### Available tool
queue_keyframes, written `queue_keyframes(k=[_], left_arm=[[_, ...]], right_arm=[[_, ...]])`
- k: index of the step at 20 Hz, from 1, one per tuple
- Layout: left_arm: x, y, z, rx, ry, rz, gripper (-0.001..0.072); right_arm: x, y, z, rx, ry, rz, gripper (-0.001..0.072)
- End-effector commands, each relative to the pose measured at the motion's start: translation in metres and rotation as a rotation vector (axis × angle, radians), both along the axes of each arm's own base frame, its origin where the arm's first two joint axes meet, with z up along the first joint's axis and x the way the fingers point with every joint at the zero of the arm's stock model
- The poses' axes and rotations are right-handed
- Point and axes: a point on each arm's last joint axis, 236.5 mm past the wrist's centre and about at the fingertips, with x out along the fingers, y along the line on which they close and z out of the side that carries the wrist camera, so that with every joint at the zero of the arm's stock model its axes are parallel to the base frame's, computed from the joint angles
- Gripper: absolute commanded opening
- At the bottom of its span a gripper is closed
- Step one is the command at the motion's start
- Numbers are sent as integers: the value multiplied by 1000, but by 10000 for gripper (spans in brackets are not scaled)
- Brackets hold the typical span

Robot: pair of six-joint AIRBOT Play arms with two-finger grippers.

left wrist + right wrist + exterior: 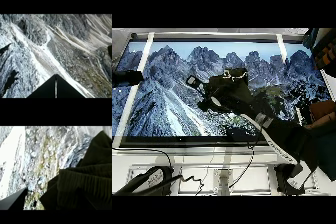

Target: Fold the clothes and pants, and hang the long-sleeved shirts on hangers.

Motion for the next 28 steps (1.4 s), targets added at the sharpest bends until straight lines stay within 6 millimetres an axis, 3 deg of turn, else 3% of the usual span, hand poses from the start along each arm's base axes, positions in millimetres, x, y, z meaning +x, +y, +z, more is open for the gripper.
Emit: queue_keyframes(k=[1,2,3,5,7,8,10,13,18,21,23,24,28], left_arm=[[0,0,0,0,0,0,26],[0,0,0,0,0,0,26],[0,0,0,0,0,0,26],[0,0,0,0,0,0,26],[0,0,0,0,0,0,26],[0,0,0,0,0,0,25],[0,0,0,0,0,0,26],[1,0,-4,-3,9,0,25],[6,-7,-11,-54,21,-7,25],[13,-31,-8,-186,5,-27,41],[16,-45,-14,-236,24,-48,428],[15,-51,-19,-244,43,-64,466],[10,-95,-41,-259,135,-171,466]], right_arm=[[0,-15,-29,-134,-8,33,695],[9,-21,-31,-165,-42,32,683],[18,-24,-28,-172,-77,7,604],[38,-36,-18,-183,-148,-66,259],[49,-50,-15,-209,-171,-96,65],[52,-57,-13,-210,-165,-119,38],[61,-74,-3,-180,-141,-229,37],[82,-101,29,-104,-132,-403,35],[102,-135,107,-1,-219,-482,35],[106,-177,158,55,-263,-570,35],[108,-217,191,125,-276,-690,35],[108,-240,203,147,-277,-751,34],[90,-337,229,144,-279,-946,34]])
